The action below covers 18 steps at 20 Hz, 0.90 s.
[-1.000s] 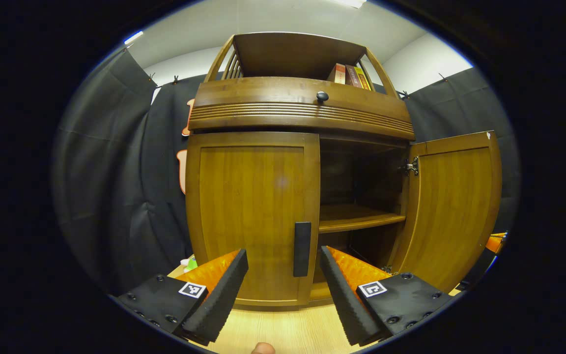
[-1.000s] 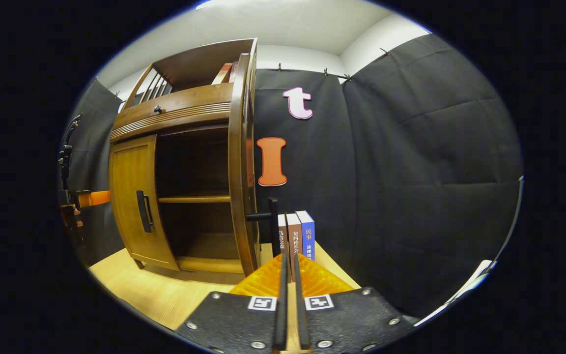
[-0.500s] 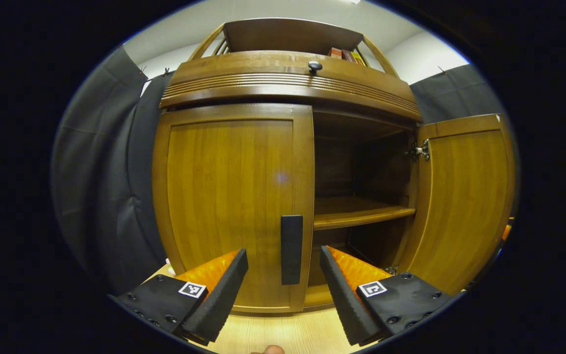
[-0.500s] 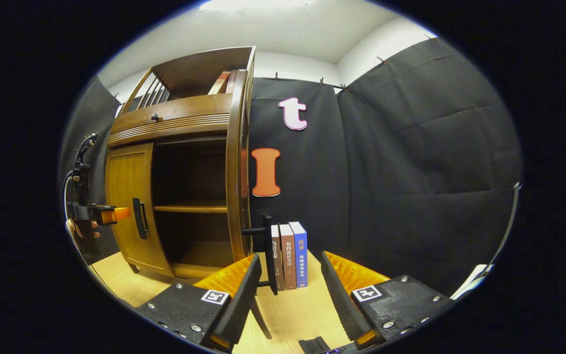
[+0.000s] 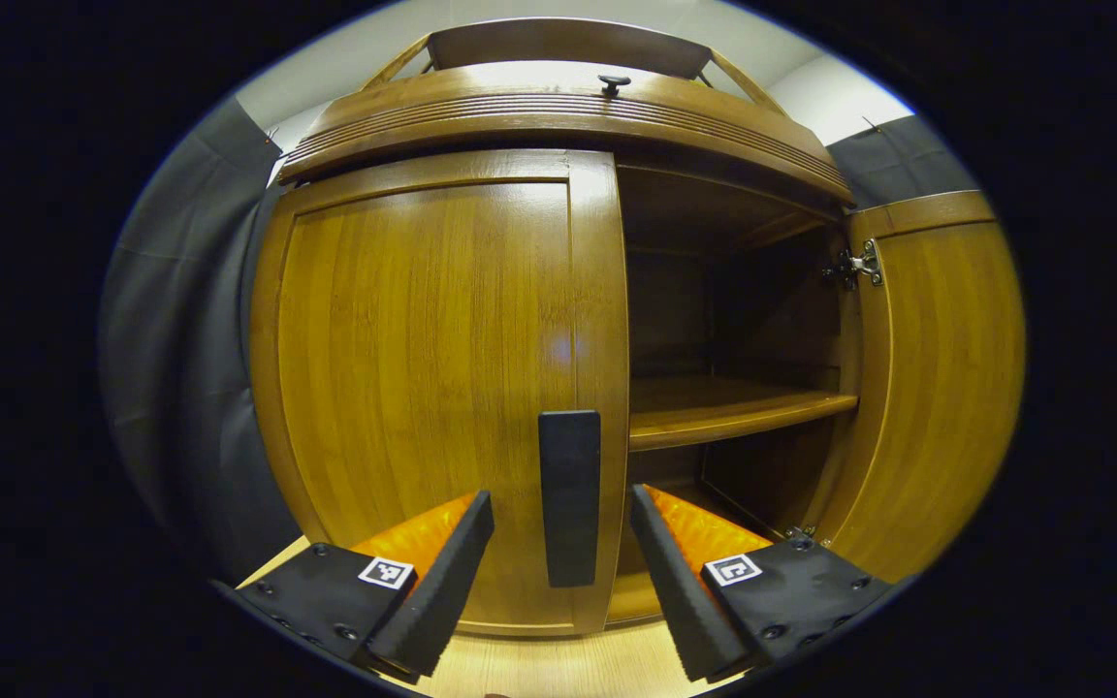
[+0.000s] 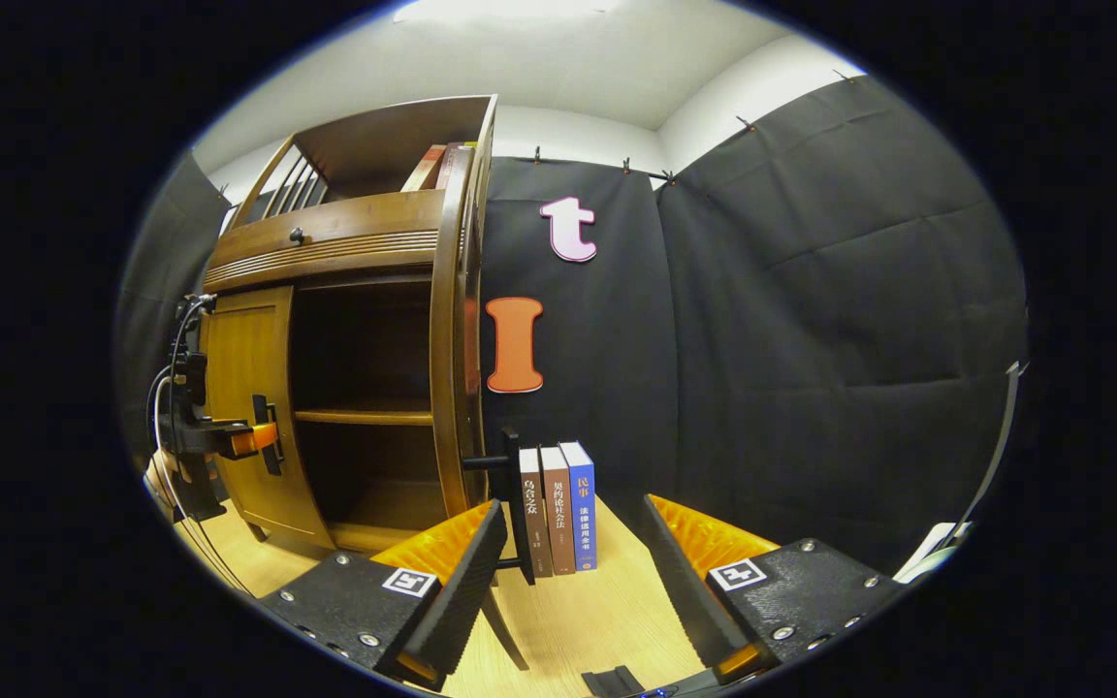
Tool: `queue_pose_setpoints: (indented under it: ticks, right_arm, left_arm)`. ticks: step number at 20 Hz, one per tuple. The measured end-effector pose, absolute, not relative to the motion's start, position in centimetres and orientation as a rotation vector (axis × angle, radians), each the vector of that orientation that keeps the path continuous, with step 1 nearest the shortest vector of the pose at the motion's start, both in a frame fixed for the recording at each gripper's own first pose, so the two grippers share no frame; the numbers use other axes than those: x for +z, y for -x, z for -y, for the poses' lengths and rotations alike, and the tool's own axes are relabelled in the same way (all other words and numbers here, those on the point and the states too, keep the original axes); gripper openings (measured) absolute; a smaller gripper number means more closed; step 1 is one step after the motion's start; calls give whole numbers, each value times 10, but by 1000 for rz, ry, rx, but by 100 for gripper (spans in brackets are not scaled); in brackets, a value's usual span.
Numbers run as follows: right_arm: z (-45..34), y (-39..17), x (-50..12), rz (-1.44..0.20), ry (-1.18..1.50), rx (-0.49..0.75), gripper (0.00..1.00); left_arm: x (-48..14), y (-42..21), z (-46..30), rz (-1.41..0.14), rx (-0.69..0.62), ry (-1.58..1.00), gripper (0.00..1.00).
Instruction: Open the right door of the double-door shoe cabinet with the right hand, and open the left door with the left hand.
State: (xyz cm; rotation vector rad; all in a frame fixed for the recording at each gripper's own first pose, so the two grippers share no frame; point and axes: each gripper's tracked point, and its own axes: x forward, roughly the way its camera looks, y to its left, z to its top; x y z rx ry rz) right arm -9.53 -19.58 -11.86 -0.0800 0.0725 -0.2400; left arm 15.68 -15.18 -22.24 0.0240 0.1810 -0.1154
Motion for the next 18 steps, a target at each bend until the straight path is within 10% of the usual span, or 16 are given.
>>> queue_pose_setpoints:
  ticks: [11,18]
  right_arm:
    - [198,100,-118,-70,71,-259,87]
    - [191,104,-116,-71,70,-256,87]
  left_arm:
    - [-238,-177,160,-207,-142,22,42]
    - [-239,-166,157,-221,-166,2,31]
